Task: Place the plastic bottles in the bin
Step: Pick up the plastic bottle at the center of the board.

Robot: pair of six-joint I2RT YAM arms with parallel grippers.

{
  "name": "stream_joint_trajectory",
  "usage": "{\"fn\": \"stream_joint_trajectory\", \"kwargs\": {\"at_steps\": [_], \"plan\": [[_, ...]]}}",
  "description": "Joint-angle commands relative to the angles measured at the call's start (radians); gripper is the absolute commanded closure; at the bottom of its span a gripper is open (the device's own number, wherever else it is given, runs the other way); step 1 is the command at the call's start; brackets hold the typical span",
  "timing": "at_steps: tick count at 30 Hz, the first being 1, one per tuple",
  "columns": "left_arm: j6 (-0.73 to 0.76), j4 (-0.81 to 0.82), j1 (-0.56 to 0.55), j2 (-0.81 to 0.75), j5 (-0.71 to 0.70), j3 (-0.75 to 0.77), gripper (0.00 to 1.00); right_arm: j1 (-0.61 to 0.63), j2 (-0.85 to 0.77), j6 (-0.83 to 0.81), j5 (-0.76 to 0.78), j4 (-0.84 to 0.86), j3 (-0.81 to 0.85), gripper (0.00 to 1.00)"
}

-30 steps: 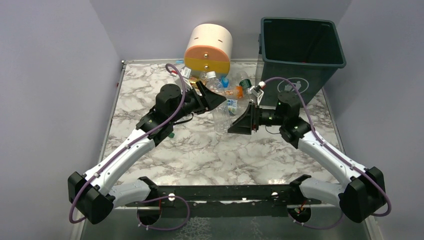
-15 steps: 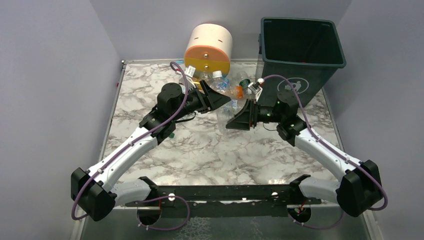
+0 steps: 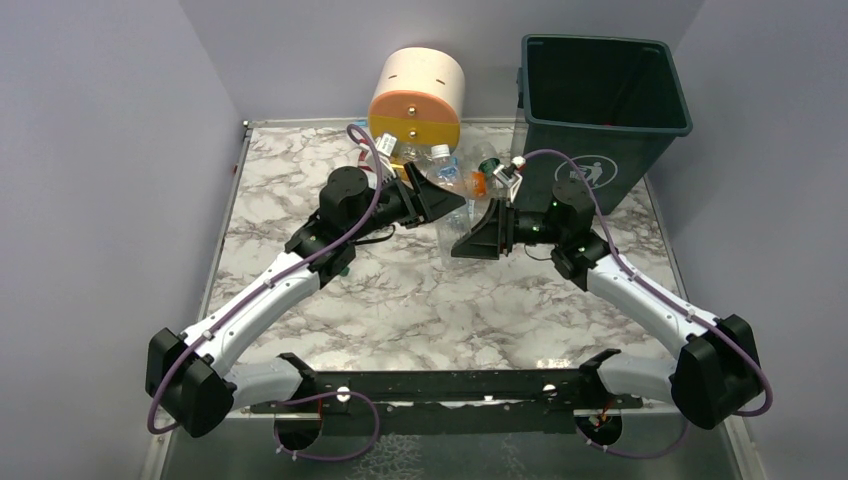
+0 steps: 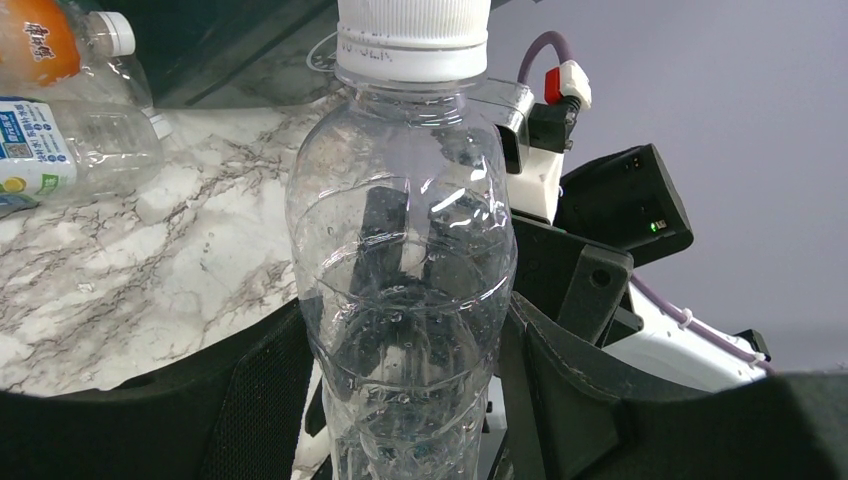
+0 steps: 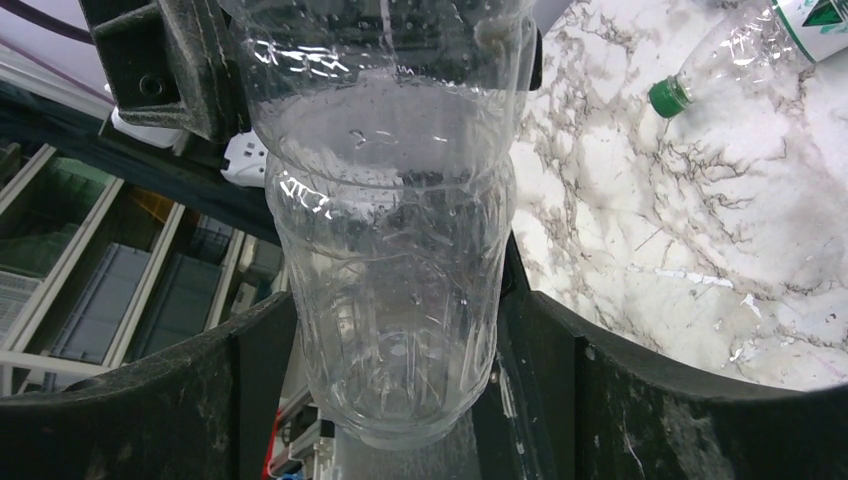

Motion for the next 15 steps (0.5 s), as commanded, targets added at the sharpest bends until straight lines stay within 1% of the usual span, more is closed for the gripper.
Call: {"fn": "stream_joint_trajectory", "kwargs": {"at_steps": [1, 3, 10, 12, 15], "plan": [[-0.007, 0.061, -0.002, 0.009, 0.040, -0.011, 0.42, 0.006, 0.008, -0.001, -0.032, 0.037, 0.008, 0.18], [-0.009, 0.065, -0.002, 0.010, 0.041, -0.015, 0.41, 0.007, 0.010, 0.001, -0.032, 0.041, 0.005, 0.23], [-0.012, 0.069, -0.002, 0.012, 0.045, -0.025, 0.35, 0.005, 0.011, 0.009, -0.032, 0.060, -0.010, 0.33], [-0.012, 0.067, -0.002, 0.014, 0.044, -0.026, 0.32, 0.007, 0.012, 0.011, -0.032, 0.063, -0.013, 0.38], [-0.011, 0.069, -0.002, 0.014, 0.043, -0.026, 0.32, 0.006, 0.013, 0.011, -0.034, 0.065, -0.012, 0.45]]}}
